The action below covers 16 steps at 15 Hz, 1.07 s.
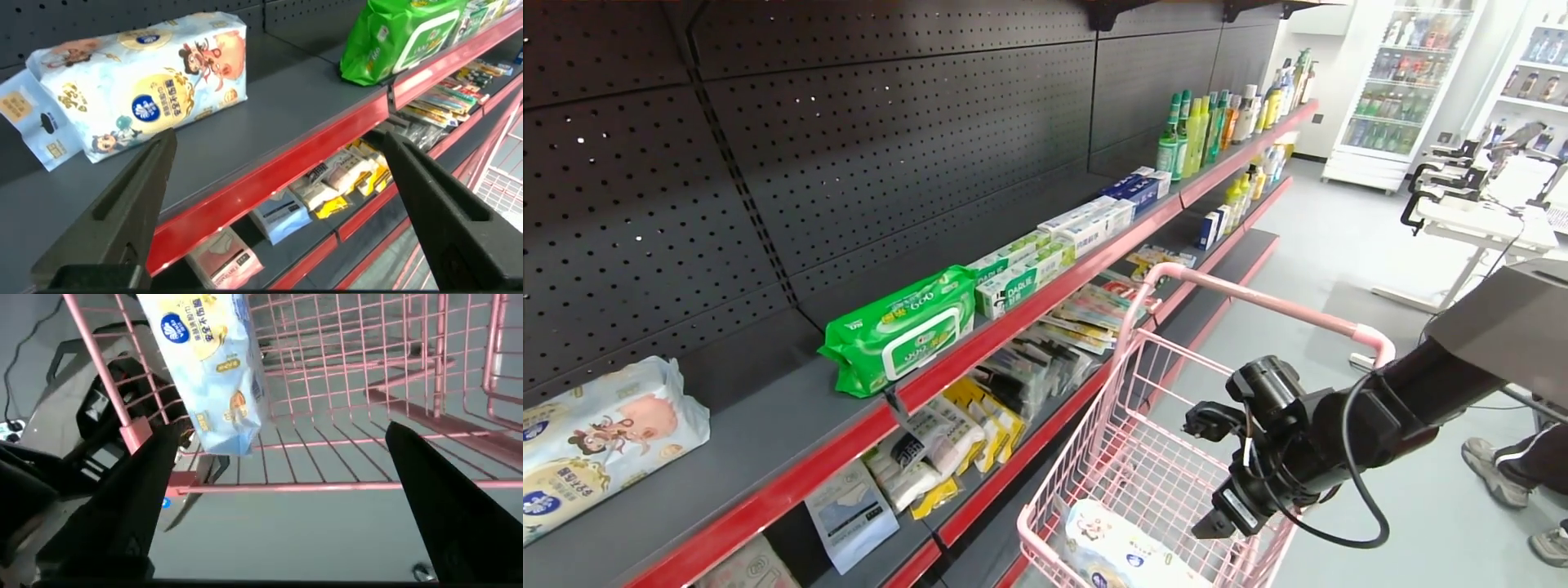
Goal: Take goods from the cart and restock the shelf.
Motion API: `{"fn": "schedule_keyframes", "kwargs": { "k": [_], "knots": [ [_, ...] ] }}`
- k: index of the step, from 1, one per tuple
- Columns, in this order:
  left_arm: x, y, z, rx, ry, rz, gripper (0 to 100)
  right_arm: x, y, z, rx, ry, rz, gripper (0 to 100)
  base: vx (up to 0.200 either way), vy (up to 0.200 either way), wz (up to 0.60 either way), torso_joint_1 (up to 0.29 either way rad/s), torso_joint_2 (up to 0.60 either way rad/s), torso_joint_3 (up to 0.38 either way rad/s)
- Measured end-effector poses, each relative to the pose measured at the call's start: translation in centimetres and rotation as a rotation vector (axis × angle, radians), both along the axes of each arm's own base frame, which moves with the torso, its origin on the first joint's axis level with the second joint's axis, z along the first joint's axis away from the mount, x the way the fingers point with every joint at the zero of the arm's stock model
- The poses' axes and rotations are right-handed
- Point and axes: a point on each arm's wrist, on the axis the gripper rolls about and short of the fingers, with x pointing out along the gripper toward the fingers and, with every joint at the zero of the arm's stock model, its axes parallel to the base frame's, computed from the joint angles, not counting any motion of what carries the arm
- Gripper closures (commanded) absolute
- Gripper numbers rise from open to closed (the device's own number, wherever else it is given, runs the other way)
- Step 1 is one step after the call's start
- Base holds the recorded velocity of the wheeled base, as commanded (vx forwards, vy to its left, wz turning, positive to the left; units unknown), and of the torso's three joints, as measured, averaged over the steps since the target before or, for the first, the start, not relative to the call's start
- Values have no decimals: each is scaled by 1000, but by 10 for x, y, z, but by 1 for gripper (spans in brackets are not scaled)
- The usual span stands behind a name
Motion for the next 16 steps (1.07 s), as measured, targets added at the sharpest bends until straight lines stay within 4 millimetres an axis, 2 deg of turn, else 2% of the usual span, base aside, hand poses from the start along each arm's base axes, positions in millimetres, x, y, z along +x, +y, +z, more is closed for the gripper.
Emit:
{"fn": "schedule_keyframes", "kwargs": {
  "k": [3,7,16],
  "knots": [
    [0,0,0,0,0,0,0,1,14,-13,0,-14,44,0,0,0,0,-149,339,185],
    [0,0,0,0,0,0,0,-6,28,-21,-16,2,119,0,0,0,0,-148,344,187],
    [0,0,0,0,0,0,0,-13,29,-27,-35,19,177,0,0,0,0,-141,349,201]
  ]
}}
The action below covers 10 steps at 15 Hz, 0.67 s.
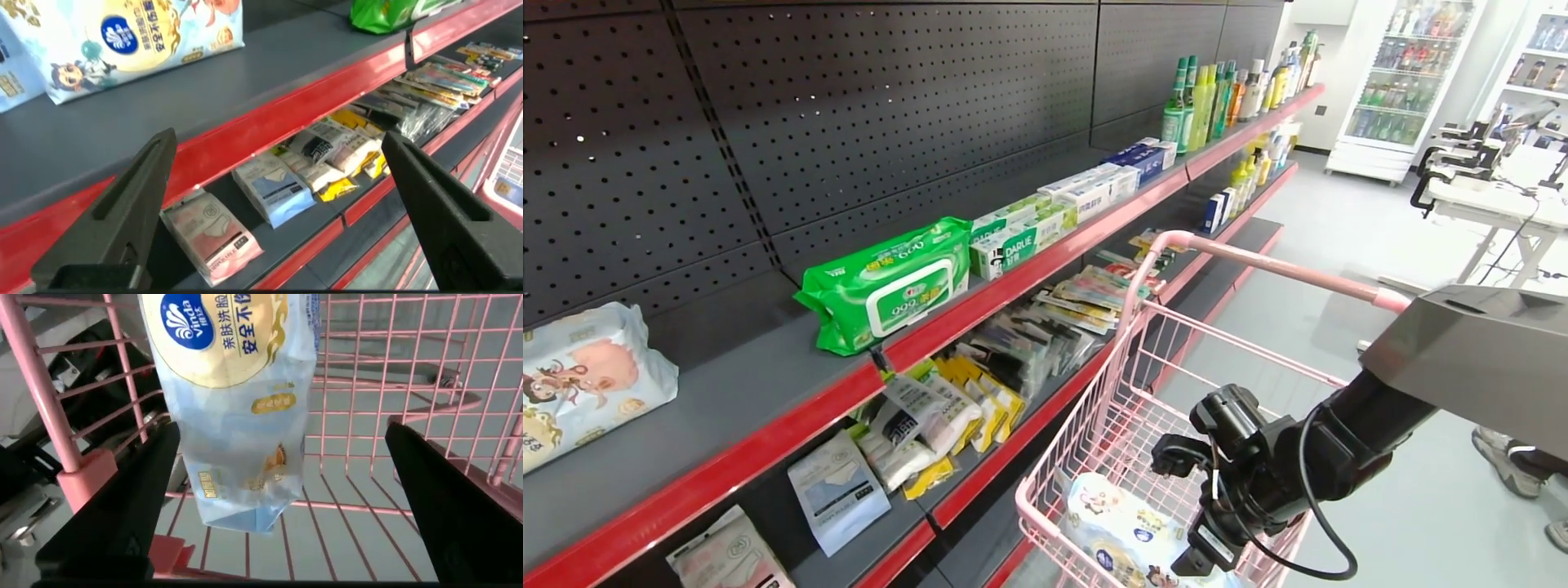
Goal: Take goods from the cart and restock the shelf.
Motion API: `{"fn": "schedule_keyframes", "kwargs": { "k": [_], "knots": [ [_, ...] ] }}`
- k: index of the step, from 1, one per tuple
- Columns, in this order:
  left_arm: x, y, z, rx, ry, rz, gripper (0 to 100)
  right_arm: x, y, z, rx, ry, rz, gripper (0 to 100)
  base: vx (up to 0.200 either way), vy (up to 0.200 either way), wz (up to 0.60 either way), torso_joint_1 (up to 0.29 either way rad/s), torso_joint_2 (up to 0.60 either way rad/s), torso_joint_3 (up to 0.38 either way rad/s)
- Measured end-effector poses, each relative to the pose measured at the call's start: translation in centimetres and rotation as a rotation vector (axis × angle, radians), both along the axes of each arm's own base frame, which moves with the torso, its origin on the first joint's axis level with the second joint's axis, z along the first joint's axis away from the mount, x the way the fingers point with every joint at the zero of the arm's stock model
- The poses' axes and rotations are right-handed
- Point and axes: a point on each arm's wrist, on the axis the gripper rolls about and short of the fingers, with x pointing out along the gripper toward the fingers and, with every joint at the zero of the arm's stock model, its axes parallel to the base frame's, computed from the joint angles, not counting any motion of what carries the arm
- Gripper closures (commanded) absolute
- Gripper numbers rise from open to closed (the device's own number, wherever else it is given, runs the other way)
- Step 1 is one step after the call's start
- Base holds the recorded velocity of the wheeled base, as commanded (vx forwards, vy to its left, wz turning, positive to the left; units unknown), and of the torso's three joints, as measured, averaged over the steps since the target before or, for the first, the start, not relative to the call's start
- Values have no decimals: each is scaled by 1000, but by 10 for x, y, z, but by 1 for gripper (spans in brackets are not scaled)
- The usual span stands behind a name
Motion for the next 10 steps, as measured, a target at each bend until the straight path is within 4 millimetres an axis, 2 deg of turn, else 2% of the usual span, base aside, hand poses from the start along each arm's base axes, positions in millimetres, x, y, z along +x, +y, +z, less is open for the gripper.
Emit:
{"fn": "schedule_keyframes", "kwargs": {
  "k": [7,10],
  "knots": [
    [0,0,0,0,0,-1,0,-4,-2,3,8,3,17,0,0,0,0,-11,25,17],
    [0,0,0,0,0,0,0,-12,3,4,26,19,46,0,0,0,0,0,0,0]
  ]
}}
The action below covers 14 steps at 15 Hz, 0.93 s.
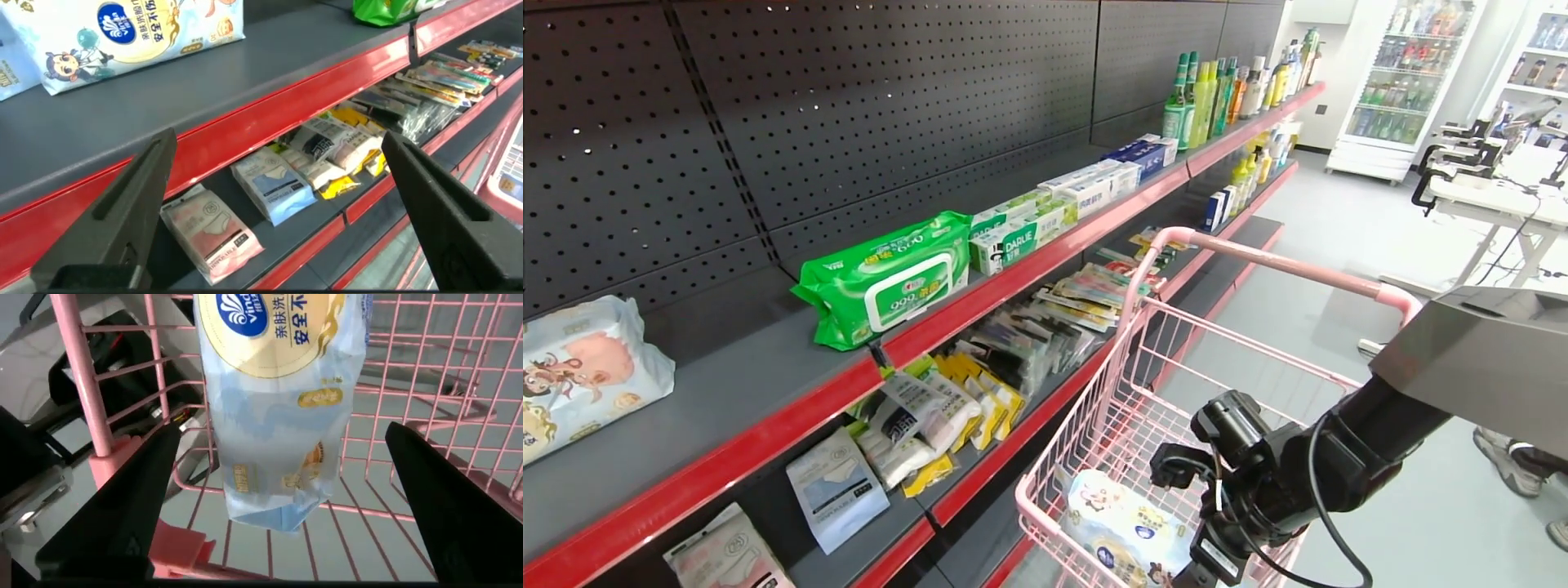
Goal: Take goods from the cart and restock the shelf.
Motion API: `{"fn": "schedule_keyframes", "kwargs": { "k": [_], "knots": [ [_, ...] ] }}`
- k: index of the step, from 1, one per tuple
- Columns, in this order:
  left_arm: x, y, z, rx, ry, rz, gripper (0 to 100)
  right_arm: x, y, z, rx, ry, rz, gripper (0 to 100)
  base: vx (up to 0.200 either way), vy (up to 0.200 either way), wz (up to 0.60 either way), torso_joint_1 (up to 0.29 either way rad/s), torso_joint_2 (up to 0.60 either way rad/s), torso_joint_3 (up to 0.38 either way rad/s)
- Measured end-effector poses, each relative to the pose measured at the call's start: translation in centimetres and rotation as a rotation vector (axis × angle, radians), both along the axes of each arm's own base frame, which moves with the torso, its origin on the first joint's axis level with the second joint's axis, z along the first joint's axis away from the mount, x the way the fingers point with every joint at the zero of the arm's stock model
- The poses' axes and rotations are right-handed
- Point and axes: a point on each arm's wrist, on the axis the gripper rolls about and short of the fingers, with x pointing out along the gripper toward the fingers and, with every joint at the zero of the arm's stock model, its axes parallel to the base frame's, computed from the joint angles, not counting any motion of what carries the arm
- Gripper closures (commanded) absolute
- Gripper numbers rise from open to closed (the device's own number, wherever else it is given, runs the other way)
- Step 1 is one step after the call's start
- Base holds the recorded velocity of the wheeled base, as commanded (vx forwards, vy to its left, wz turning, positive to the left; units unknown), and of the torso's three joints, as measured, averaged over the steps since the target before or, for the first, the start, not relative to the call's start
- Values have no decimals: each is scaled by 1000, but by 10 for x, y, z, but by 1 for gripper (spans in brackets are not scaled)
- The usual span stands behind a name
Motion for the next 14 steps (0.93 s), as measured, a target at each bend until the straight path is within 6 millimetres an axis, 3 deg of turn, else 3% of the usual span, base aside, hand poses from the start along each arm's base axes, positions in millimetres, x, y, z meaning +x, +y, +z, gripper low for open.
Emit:
{"fn": "schedule_keyframes", "kwargs": {
  "k": [4,10,14],
  "knots": [
    [0,0,0,0,-1,0,0,1,2,-3,2,-5,4,0,0,0,0,-24,54,35],
    [0,0,-1,-1,4,-1,0,2,3,-6,4,-2,5,0,0,0,0,-164,426,259],
    [0,0,0,0,0,-1,0,6,5,-5,24,-30,9,0,0,0,0,-34,93,60]
  ]
}}
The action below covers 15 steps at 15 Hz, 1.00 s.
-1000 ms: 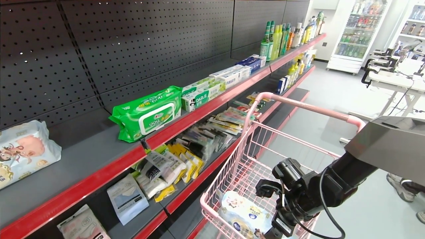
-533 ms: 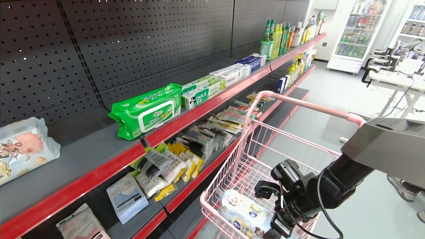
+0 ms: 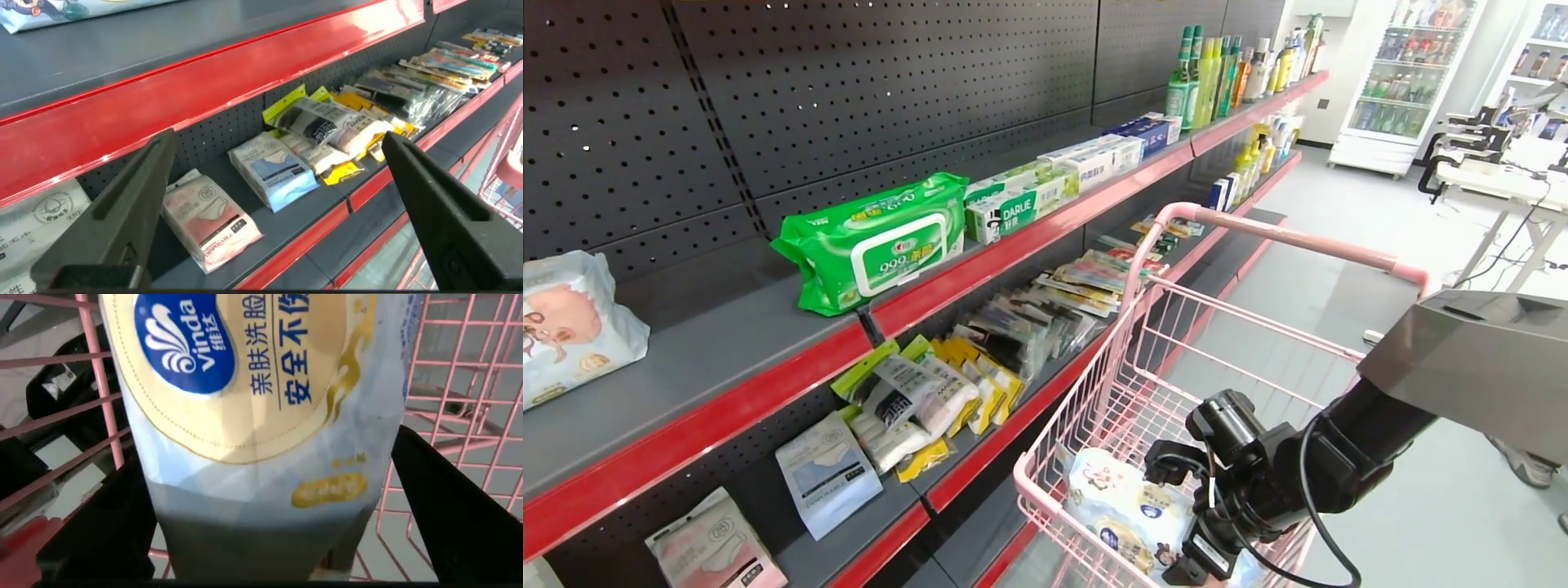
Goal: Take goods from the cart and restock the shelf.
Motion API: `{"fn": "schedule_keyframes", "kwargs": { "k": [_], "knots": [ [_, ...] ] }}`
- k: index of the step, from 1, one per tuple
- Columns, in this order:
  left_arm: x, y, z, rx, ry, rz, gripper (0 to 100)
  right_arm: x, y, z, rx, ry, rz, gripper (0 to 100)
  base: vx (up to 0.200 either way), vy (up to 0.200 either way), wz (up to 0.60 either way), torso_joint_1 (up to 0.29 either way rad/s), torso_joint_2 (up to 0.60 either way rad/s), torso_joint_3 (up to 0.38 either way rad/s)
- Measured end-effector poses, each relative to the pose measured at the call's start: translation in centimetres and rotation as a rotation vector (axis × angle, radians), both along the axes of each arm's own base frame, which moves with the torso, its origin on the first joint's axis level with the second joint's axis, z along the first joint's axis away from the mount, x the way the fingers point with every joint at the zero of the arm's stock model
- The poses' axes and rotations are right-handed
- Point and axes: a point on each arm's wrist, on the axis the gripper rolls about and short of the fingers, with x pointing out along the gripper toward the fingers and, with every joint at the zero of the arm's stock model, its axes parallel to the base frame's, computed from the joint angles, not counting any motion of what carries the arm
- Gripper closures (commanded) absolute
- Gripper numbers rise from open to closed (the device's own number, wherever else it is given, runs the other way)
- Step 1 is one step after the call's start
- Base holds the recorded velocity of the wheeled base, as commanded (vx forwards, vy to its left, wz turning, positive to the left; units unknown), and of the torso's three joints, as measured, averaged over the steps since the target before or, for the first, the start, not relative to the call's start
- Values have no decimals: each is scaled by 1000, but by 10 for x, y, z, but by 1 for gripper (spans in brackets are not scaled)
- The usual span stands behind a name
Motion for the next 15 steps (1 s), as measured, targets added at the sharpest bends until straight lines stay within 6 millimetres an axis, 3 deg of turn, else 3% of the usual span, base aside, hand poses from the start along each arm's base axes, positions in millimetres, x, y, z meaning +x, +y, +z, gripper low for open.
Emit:
{"fn": "schedule_keyframes", "kwargs": {
  "k": [3,4,8,10,12,15],
  "knots": [
    [0,0,0,0,0,1,0,-2,1,-3,-3,1,6,0,0,0,0,0,0,0],
    [0,0,0,0,0,1,0,-3,1,-4,-4,6,7,100,0,0,0,0,0,0],
    [0,0,0,-2,0,2,0,-8,0,-9,0,23,-22,100,0,0,0,0,0,0],
    [0,0,0,-3,0,2,0,-3,-1,-2,37,4,-112,100,0,0,0,0,0,0],
    [0,0,0,-3,0,2,0,0,-2,19,92,-23,-219,100,0,0,0,0,0,0],
    [0,0,0,-2,0,1,0,-11,-13,78,113,-56,-344,100,0,0,0,0,0,0]
  ]
}}
